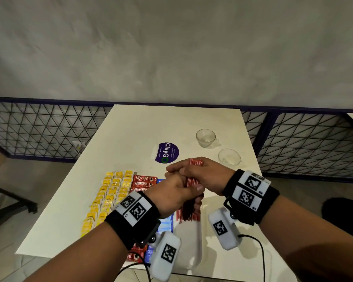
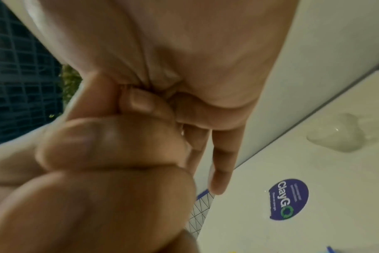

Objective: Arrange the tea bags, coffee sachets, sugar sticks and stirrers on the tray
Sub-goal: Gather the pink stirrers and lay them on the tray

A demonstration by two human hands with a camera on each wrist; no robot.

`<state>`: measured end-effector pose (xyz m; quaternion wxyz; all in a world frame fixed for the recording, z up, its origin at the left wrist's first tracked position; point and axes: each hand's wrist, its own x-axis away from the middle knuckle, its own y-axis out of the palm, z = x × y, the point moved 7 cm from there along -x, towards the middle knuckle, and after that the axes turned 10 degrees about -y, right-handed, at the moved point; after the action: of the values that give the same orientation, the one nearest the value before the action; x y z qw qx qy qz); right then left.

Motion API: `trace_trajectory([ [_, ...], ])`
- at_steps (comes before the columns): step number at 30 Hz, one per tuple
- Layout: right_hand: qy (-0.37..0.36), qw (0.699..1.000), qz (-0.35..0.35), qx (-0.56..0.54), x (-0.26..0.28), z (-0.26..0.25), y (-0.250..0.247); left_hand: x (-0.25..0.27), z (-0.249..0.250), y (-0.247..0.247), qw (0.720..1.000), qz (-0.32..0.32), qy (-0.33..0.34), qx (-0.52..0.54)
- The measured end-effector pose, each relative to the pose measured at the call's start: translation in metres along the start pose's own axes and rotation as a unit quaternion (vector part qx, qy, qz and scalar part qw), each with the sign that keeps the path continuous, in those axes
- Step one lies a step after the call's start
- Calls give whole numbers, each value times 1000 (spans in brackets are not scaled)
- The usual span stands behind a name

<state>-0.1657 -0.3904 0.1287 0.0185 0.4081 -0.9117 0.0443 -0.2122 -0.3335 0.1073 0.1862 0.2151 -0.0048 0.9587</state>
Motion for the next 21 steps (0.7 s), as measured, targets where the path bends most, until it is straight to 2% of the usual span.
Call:
trace_trajectory([
  [4,-34,987,24,-153,0,-6,-6,1,-2,1,1000,-12,9,18],
  [7,-41,993,-3,-114,-2,-8,-2,-2,-1,7,997,-32,5,72],
  [9,-43,996,10,-83,-5,-5,-2,-6,-3,3,996,-26,4,88],
  [13,-18,992,59,-113,0,22,-12,-8,-12,-16,994,19,-5,107],
  [17,31,980,40,-191,13,59,5,-18,-30,3,997,10,-42,60],
  [21,62,978,84,-180,16,93,-3,-26,-45,18,991,9,-62,117],
])
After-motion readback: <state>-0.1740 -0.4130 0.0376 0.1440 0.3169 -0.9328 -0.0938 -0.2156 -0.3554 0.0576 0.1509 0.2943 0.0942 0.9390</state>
